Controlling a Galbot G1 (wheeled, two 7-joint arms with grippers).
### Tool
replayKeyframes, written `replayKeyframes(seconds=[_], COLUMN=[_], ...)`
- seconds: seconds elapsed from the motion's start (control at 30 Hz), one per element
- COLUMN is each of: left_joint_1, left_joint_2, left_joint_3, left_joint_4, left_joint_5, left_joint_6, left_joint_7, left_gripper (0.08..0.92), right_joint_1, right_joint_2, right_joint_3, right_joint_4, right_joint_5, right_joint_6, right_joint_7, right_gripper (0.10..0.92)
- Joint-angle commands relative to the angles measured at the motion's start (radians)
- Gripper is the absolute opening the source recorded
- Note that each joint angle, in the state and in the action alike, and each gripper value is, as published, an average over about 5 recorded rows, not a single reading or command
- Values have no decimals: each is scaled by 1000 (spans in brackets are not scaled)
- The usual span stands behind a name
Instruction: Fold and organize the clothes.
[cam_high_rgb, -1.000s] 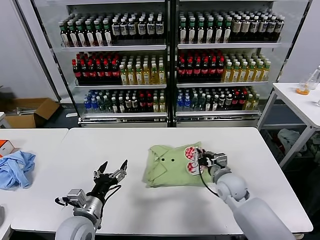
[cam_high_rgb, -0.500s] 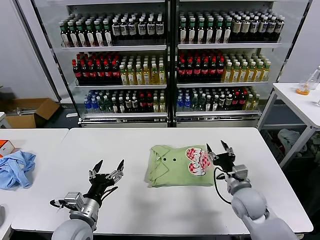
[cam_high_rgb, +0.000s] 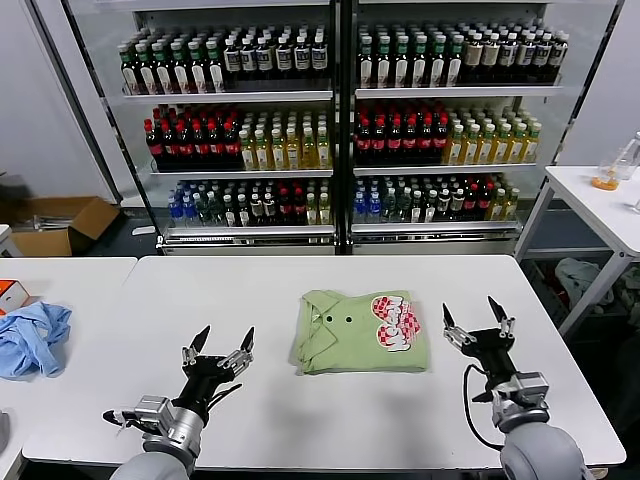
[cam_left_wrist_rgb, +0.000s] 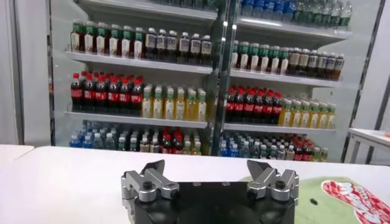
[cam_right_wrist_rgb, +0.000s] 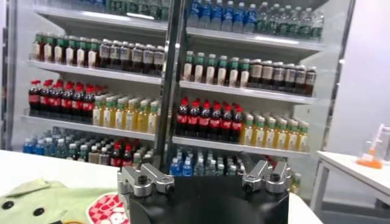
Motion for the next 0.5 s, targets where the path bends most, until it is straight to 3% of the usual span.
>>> replayKeyframes(seconds=[0.03,0.5], left_joint_1=[31,48], left_joint_2=[-7,0], left_joint_3=[11,9], left_joint_4=[-28,-37], left_joint_5=[46,58], left_joint_6=[-4,-7], left_joint_7=[4,9], left_gripper=[823,823], right_joint_1=[-126,-160], right_joint_2=[-1,31], right_joint_3=[77,54], right_joint_4=[86,120], right_joint_5=[37,13], right_joint_6=[-18,-42], right_joint_7=[18,23], right_gripper=[823,823])
